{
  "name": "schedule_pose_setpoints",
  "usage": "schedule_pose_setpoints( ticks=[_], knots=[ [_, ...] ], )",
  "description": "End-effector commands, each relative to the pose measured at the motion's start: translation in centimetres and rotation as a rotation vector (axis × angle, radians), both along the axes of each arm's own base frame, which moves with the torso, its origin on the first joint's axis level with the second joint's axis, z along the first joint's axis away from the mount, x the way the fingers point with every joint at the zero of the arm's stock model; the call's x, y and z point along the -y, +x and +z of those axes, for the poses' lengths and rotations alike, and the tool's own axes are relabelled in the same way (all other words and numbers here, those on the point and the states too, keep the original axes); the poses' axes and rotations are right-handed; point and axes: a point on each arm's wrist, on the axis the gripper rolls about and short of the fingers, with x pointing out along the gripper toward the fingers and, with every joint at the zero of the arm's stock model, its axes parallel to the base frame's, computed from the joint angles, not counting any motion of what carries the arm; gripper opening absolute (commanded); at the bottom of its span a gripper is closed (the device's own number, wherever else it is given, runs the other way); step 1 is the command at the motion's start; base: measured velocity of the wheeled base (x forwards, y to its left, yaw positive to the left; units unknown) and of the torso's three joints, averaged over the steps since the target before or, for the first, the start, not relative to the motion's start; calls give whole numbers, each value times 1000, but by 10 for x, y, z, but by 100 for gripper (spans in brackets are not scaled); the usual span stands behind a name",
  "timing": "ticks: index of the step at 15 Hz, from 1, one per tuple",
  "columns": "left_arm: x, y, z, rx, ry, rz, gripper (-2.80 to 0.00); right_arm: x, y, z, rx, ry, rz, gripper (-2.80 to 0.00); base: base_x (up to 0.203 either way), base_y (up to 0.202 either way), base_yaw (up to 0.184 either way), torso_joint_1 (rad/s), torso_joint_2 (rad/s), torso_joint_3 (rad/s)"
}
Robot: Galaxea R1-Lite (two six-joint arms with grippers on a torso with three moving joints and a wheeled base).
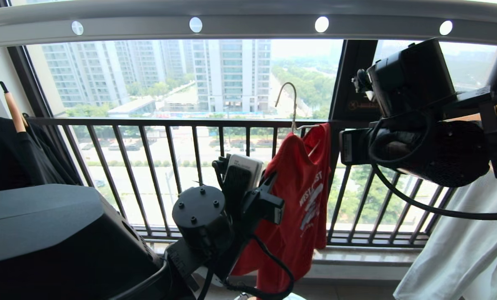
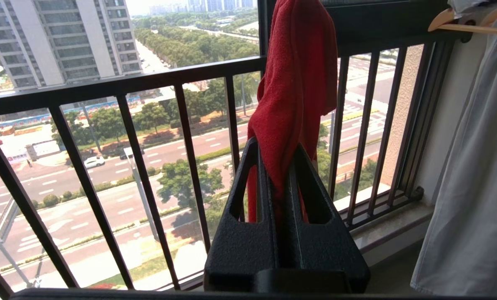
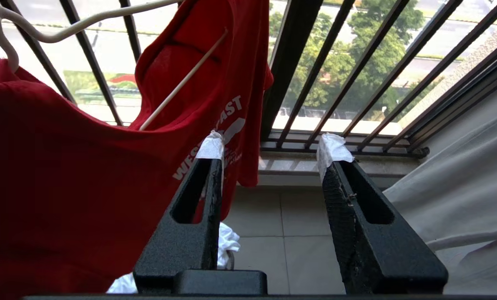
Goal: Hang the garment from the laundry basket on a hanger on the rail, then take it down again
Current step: Hang the clothes on the clothes rack
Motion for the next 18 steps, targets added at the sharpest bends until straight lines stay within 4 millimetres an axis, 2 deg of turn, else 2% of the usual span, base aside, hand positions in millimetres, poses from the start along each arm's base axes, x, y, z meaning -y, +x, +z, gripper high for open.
schedule_pose_setpoints(
  ticks=[1, 5, 11, 14, 18],
  knots=[
    [-2, -2, 7, 5, -41, -5, -280, 26, -2, 3, -23, 36, 11, -280, 0, 0, 0, 0, 0, 0],
    [-8, -7, 18, -4, -110, -28, -280, 61, 7, 7, -62, 79, 88, -280, 0, 0, 0, 0, 0, 0],
    [-11, -10, 18, -33, -142, -57, -280, 103, 14, 15, -85, 128, 320, -280, 0, 0, 0, 0, 0, 0],
    [-17, -18, 14, -76, -158, -160, -280, 113, 15, 15, -83, 127, 328, -280, 0, 0, 0, 0, 0, 0],
    [-24, -24, 13, -129, -199, -202, -280, 123, 13, 16, -76, 124, 294, -280, 0, 0, 0, 0, 0, 0]
  ],
)
